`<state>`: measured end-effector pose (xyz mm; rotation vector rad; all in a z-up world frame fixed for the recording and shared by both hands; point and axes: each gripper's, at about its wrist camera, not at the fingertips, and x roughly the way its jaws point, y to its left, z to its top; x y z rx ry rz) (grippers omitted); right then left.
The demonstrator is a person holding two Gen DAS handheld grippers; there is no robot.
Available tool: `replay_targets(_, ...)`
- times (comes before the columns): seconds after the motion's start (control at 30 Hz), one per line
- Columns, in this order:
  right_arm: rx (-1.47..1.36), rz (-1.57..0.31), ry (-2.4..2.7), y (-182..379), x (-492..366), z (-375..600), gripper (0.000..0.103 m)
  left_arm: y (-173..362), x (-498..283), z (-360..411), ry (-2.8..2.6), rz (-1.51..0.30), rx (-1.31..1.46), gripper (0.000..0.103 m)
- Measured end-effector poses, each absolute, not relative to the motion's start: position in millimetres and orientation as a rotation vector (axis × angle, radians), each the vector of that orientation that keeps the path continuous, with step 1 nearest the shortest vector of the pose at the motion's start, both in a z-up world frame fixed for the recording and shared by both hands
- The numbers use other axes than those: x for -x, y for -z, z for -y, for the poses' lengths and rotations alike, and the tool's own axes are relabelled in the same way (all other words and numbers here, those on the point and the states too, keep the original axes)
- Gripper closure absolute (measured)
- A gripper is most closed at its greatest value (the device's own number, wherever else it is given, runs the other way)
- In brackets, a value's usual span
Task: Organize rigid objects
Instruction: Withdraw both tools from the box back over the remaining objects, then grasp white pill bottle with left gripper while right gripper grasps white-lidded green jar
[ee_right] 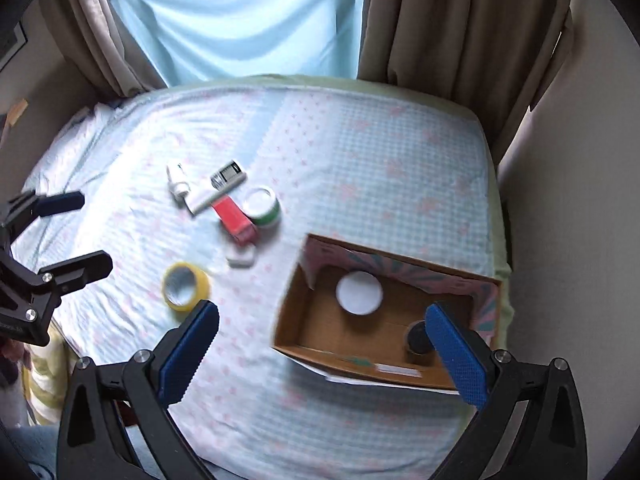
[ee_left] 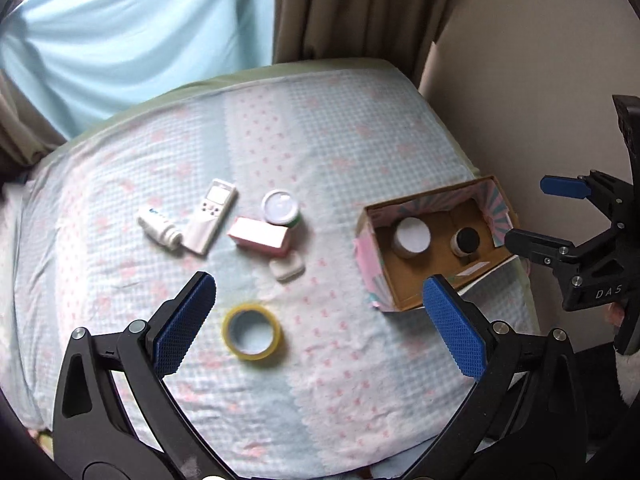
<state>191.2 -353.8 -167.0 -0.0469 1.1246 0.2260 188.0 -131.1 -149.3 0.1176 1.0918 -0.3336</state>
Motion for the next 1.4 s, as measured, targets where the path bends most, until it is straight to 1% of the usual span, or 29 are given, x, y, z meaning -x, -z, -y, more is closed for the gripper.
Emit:
replay_targets(0.13, -0.036, -1.096, -0.223, 162, -192, 306, 0.0, 147, -189, 65, 0.266, -1.09, -0.076, 0.0)
replay_targets(0.3, -0.072, -1.085, -0.212, 166, -196, 247, 0.0, 154, -195, -9, 0.211, -1.101, -0.046, 0.0)
replay_targets(0.47, -0.139, -1.095, -0.161, 183, -206, 206, 0.0, 167, -212, -67, 0.185, -1.118, -0.026, 0.0)
replay_targets(0.6, -0.202, -1.104, -0.116, 198, -216, 182, 0.0, 183, -237, -98, 0.163, -1.153, -0.003, 0.0)
replay_targets(0.8, -0.274, -1.14, -0.035, 223, -241, 165, 0.0, 211, -279, -128, 0.126, -1.195, 0.07, 0.0)
replay_targets(1.03, -0.289, -1.199, 0.051, 262, -289, 169, 0.0, 252, -335, -140, 0.074, -1.25, 0.127, 0.0)
replay_targets(1.17, -0.301, -1.246, 0.092, 291, -324, 176, 0.0, 285, -371, -143, 0.039, -1.303, 0.169, 0.0)
replay_targets(1.4, -0.355, -1.337, 0.169, 355, -384, 193, 0.0, 361, -429, -143, -0.011, -1.407, 0.29, 0.0)
